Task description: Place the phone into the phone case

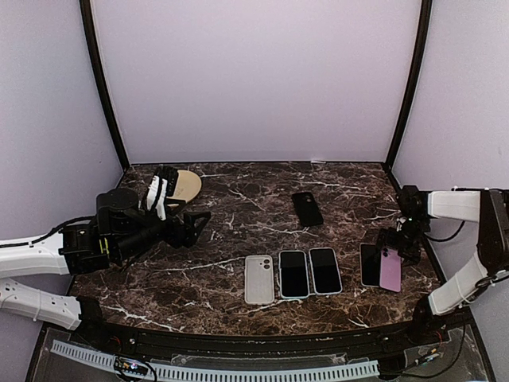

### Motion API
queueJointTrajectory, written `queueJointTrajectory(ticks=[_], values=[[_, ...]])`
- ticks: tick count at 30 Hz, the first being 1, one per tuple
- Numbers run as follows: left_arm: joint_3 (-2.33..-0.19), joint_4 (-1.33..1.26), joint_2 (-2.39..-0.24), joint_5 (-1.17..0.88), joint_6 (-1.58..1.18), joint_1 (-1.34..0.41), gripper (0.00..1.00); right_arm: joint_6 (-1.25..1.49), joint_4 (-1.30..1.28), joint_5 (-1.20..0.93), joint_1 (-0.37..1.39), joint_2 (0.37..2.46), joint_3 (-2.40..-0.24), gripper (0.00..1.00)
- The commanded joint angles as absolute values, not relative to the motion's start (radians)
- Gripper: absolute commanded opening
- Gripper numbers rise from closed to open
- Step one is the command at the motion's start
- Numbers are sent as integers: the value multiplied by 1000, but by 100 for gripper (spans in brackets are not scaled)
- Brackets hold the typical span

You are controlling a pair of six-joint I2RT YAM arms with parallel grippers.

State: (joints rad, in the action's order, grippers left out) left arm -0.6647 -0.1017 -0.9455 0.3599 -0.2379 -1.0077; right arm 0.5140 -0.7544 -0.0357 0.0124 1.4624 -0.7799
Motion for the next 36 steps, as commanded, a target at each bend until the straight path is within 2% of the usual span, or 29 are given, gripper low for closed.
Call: queueJointTrajectory(ticks=[1,6,13,25,36], values=[[-648,-95,-917,372,-220,-1003,84,488,-735,-110,10,1485,-760,93],[-641,-101,-910,376,-221,-1003,84,472,-723,-180,25,1515,-751,80],[-644,-104,-915,373,-215,-1003,84,540,-736,-141,137,1476,-758,73],[-658,-113,-934,355,-218,-1003,84,579,-725,-103,228,1393,-784,52],[-681,-106,-957,354,-236,-1003,83,566,-669,-116,341,1401,-842,46]])
